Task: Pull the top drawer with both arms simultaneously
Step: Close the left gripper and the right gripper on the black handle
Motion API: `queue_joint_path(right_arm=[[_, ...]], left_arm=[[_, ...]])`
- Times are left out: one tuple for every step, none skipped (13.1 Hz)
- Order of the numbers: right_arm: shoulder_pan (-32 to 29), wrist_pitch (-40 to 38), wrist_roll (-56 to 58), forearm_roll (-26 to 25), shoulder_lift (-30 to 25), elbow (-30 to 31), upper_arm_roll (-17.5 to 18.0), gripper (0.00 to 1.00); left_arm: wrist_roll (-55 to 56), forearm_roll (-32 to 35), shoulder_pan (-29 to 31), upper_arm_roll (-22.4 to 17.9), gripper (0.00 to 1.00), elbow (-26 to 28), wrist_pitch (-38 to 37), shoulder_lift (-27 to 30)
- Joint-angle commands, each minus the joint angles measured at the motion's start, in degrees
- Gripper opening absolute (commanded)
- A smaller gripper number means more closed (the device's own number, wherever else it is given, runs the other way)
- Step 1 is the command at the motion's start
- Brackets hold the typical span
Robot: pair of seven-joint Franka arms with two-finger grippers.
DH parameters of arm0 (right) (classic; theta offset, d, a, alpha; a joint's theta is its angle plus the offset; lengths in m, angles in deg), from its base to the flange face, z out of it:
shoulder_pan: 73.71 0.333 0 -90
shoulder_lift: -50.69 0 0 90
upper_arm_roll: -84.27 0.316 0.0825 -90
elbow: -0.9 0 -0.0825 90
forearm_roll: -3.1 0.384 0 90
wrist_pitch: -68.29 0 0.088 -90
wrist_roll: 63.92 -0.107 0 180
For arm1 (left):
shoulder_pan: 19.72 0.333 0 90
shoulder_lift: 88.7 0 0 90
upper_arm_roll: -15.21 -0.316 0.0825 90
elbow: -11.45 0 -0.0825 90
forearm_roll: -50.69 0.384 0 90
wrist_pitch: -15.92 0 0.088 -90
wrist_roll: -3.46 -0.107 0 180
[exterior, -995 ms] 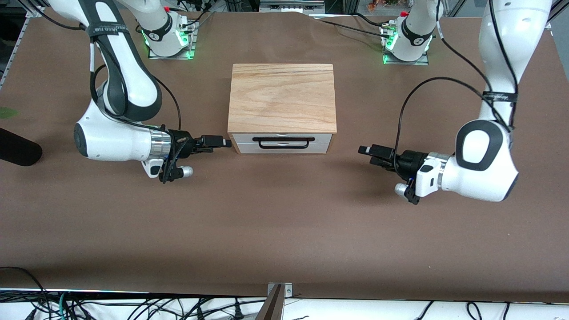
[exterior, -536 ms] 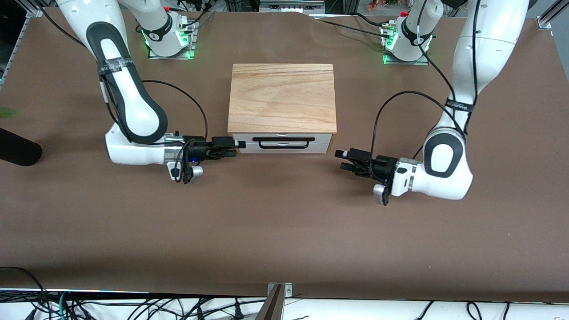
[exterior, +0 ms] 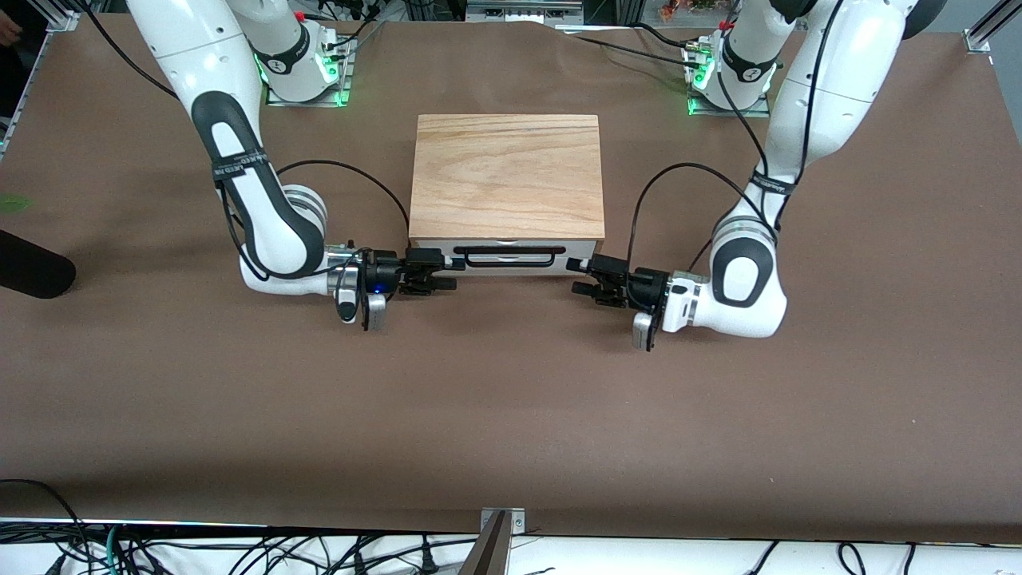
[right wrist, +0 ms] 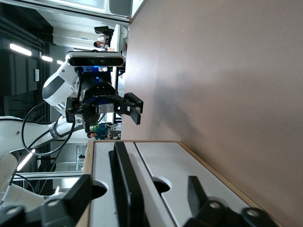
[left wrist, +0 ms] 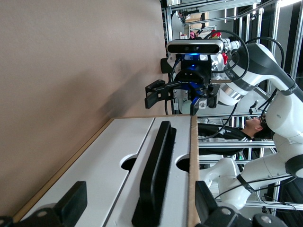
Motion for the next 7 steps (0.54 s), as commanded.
queue_joint_path(right_arm=[[1.0,-0.1,1.7,3.4,0.0,0.3,0.0,0.63],[1.1,-0.1,1.7,3.5,-0.1,0.3,0.0,0.58],[1.1,-0.1,2.3,3.4,-0.1,0.4,0.0,0.57],[1.1,-0.1,3.6,3.5,0.0,0.8,0.0,0.53],[1.1,-0.1,3.9,3.5,0.0,0.9,0.0,0.50],[1.1,-0.1,3.9,3.5,0.0,1.0,0.0,0.49],[1.1,-0.7,4.6,3.5,0.0,1.0,0.0,0.45]], left_arm=[[-4.0,-3.1,-0.1,1.5,0.97,2.5,2.3,0.6],[-4.0,-3.2,-0.3,1.6,0.96,3.0,2.4,0.7],[-4.7,-3.2,-0.5,2.1,0.93,3.2,2.3,0.7],[-5.6,-3.2,-0.5,2.4,0.86,3.4,2.2,0.7],[-6.1,-3.2,-0.5,2.5,0.74,3.8,2.2,0.8],[-6.1,-3.2,-0.5,2.6,0.60,4.2,2.2,1.0],[-6.1,-3.2,-0.5,2.6,0.50,4.2,2.2,1.0]])
